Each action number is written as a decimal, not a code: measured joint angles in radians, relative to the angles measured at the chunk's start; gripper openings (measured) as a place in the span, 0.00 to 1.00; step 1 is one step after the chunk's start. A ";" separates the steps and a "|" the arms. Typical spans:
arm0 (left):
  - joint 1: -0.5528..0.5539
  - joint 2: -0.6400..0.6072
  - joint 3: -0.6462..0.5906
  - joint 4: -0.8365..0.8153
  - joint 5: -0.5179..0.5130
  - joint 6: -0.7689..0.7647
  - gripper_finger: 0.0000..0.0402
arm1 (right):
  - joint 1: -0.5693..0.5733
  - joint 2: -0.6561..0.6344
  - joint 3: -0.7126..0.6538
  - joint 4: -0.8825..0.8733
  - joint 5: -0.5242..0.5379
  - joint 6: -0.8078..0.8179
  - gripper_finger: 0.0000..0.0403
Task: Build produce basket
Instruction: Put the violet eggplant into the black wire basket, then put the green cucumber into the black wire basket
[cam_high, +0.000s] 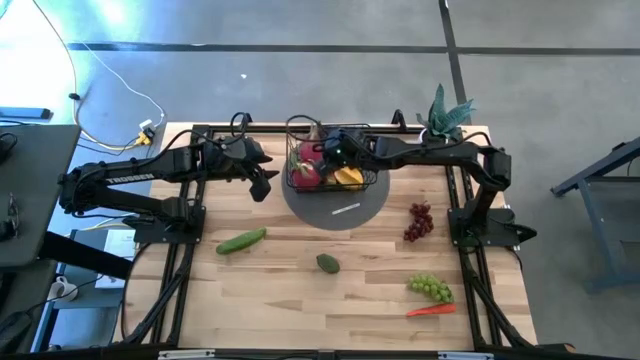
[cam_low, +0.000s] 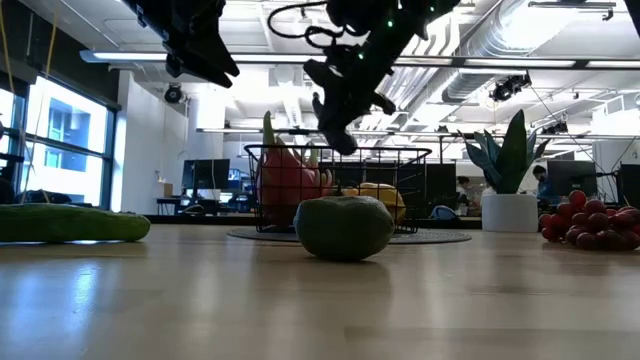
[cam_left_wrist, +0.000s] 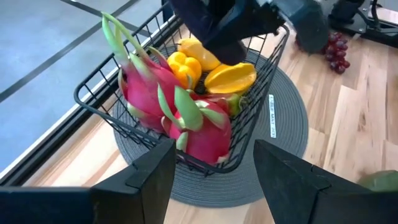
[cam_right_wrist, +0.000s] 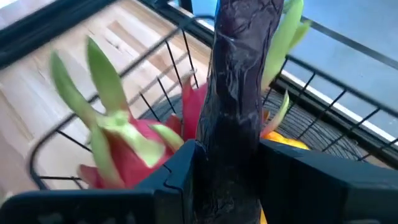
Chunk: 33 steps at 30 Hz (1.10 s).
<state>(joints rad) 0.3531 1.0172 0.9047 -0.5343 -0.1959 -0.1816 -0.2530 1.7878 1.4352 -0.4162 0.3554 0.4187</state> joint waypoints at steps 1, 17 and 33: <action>0.000 0.000 0.000 0.000 0.000 -0.002 0.51 | -0.001 0.000 -0.016 0.017 -0.001 0.000 0.24; -0.004 0.000 0.000 -0.149 0.125 -0.251 0.51 | -0.004 0.000 -0.190 0.213 -0.053 0.037 0.32; -0.191 0.000 0.000 -0.391 0.137 -0.369 0.51 | -0.005 0.000 -0.132 0.116 -0.076 0.071 0.51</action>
<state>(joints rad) 0.1616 1.0176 0.9047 -0.9257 -0.0591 -0.5510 -0.2584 1.7878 1.3028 -0.3002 0.2798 0.4892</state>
